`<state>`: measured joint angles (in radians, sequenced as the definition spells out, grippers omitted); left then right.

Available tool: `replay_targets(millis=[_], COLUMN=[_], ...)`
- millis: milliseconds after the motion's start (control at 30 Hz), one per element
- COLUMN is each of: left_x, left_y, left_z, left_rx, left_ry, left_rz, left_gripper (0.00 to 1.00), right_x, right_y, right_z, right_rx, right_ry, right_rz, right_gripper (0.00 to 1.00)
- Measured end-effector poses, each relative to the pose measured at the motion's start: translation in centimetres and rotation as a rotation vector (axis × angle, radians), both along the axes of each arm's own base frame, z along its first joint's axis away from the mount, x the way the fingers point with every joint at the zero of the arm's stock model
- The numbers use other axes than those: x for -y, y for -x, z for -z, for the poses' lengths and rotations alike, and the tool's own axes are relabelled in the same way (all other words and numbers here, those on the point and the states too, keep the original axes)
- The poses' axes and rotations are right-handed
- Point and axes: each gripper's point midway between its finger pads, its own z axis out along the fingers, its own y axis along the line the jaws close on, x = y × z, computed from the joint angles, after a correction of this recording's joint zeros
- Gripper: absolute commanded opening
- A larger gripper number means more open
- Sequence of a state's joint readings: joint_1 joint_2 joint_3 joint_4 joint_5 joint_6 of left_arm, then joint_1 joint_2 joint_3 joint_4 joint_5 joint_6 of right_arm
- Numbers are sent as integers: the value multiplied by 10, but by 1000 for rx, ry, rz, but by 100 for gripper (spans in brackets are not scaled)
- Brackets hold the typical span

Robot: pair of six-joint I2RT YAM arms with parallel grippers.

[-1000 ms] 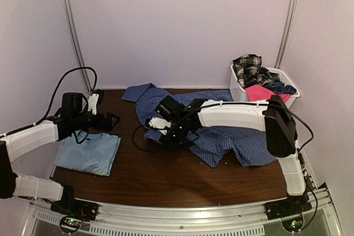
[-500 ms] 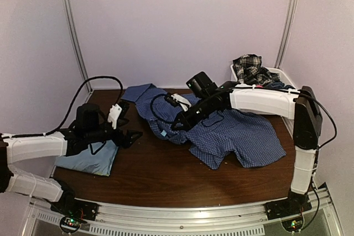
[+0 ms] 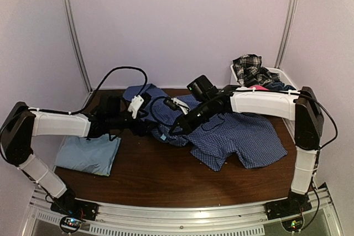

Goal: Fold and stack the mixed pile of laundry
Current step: Adjust the flattened shirt at the center of the board.

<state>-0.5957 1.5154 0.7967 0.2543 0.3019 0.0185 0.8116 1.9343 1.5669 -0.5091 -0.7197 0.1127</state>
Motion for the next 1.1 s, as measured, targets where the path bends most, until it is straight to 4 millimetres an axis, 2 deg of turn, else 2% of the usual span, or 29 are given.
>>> replay_targets(millis=[167, 300, 433, 567, 700, 800, 933, 1100], left_x=[10, 14, 25, 27, 14, 8, 9, 10], left_y=[6, 15, 25, 38, 49, 67, 97, 120], left_z=[18, 23, 12, 4, 7, 8, 8, 27], left_rx=[-14, -23, -20, -41, -150, -255, -381, -589], left_ry=[-41, -51, -25, 2, 35, 70, 124, 220], left_rz=[94, 160, 255, 330, 390, 462, 559, 611], left_gripper=[53, 25, 0, 0, 0, 0, 0, 0], right_x=[2, 7, 15, 29, 42, 42, 49, 48], right_y=[-4, -10, -12, -9, -9, 0, 19, 25], right_z=[-4, -3, 1, 7, 11, 11, 24, 43], right_rx=[-24, -38, -62, -99, -126, -142, -208, -266], right_ry=[-27, -34, -35, -30, -33, -66, -94, -94], right_rz=[9, 19, 24, 19, 3, -51, -115, -145], right_gripper=[0, 0, 0, 0, 0, 0, 0, 0])
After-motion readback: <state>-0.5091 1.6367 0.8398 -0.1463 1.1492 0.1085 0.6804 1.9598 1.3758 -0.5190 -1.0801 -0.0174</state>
